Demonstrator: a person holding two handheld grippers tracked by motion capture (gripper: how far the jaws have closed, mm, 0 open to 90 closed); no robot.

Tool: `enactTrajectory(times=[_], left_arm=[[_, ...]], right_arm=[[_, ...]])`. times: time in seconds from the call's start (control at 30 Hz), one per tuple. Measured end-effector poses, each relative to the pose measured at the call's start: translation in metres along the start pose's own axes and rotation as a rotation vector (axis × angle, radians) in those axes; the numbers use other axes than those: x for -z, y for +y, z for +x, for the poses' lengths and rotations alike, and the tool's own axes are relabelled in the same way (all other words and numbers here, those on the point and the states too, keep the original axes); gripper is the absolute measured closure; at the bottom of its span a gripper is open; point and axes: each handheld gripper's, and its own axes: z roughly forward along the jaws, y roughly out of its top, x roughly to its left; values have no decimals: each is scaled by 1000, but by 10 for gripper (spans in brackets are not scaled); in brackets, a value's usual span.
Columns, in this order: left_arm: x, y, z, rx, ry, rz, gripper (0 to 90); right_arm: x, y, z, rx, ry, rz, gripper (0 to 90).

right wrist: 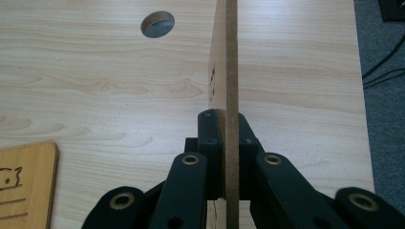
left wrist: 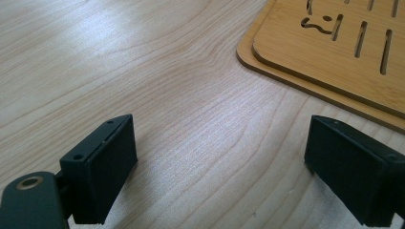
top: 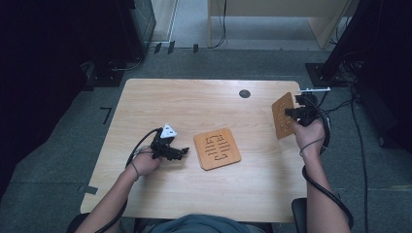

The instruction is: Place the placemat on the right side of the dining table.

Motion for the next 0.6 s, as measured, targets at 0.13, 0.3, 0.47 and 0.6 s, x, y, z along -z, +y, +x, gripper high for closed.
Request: enactTrajectory(times=[0.13,0.3,0.47,0.6], left_arm=[[0,0,0,3,1,-1,96],[0,0,0,3,1,-1,96],[0,0,0,3,1,0,96],[-1,0,0,4,1,-1,96]], right_arm=[[-4,2,0,-16,-1,-3,875],[-11,4,3,-17,-4,3,873],[-17,4,6,-18,-7,26,873],[-18,3,5,-16,-9,34,873]])
